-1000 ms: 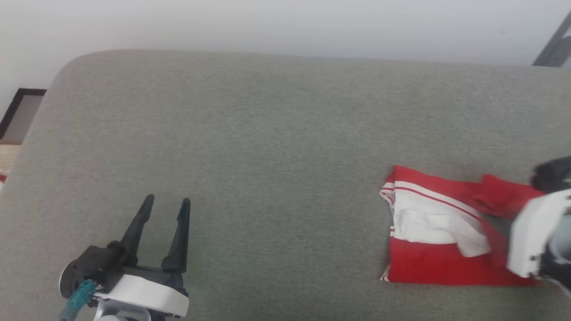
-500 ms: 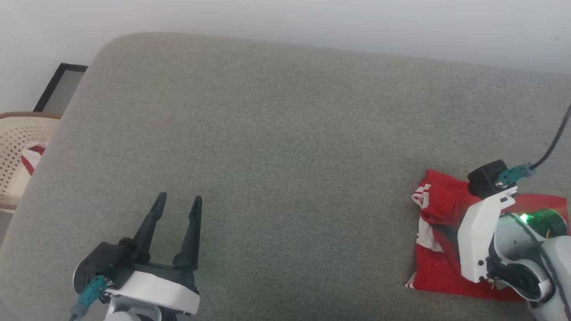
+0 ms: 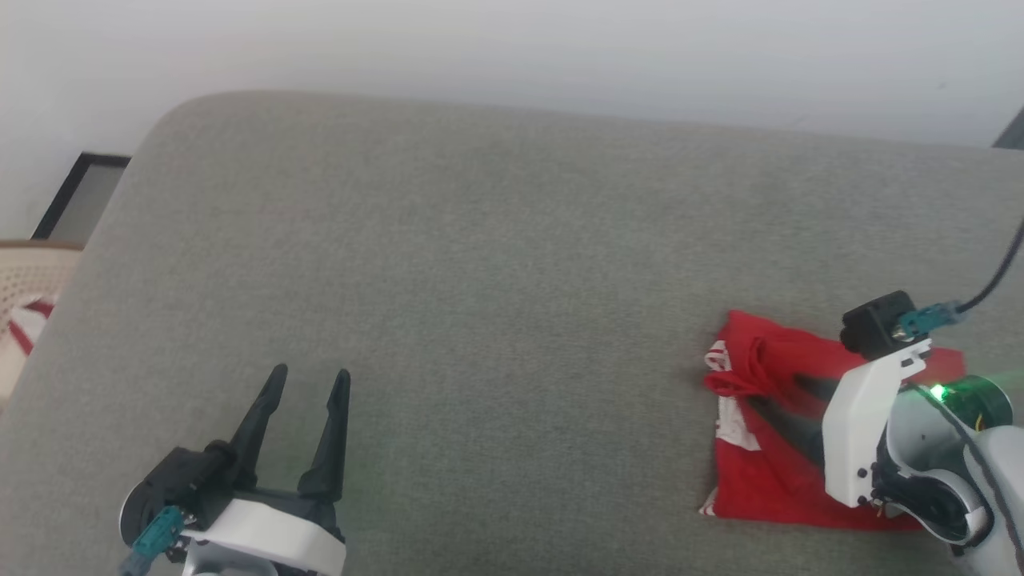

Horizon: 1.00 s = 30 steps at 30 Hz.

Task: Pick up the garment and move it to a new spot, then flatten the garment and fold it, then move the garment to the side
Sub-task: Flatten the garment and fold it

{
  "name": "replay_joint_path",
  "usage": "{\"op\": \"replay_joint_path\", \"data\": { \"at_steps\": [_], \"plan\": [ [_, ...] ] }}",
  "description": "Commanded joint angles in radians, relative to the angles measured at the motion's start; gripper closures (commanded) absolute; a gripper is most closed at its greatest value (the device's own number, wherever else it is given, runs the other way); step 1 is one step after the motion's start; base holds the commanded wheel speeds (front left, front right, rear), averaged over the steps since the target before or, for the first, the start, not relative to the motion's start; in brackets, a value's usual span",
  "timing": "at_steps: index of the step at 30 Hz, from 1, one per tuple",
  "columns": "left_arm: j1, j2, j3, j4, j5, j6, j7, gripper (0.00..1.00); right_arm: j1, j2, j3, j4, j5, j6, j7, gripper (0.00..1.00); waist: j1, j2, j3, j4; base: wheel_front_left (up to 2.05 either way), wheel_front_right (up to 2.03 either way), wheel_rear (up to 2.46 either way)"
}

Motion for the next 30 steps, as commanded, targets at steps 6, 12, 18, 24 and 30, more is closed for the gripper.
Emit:
{"op": "replay_joint_path", "data": {
  "at_steps": [6, 12, 18, 24, 30],
  "plan": [
    [0.034, 0.016, 0.006, 0.02, -0.004, -0.002, -0.004, 0.0, 0.015, -0.018, 0.003, 0.025, 0.046, 0.0, -0.101, 0.0, 0.0, -0.0001, -0.059, -0.058, 0.0, 0.0, 0.0],
    [0.059, 0.029, 0.012, 0.049, -0.019, -0.002, -0.004, 0.0, 0.031, -0.035, 0.024, 0.108, 0.079, 0.0, -0.318, 0.0, 0.0, -0.0001, -0.11, -0.112, 0.0, 0.0, 0.0],
    [0.092, 0.027, 0.039, 0.066, -0.03, -0.002, -0.004, 0.0, 0.011, -0.019, 0.026, 0.196, 0.063, 0.0, -0.555, 0.0, 0.0, -0.0001, -0.142, -0.155, 0.0, 0.0, 0.0],
    [0.121, 0.018, 0.077, 0.068, -0.029, -0.002, -0.004, 0.0, 0.009, 0.004, 0.033, 0.261, 0.024, 0.0, -0.759, 0.0, 0.0, -0.0001, -0.161, -0.177, 0.0, 0.0, 0.0],
    [0.162, 0.015, 0.114, 0.036, -0.026, -0.002, -0.004, 0.0, 0.044, 0.017, -0.004, 0.282, -0.063, 0.0, -0.842, 0.0, 0.0, -0.0001, -0.17, -0.181, 0.0, 0.0, 0.0]
  ]
}}
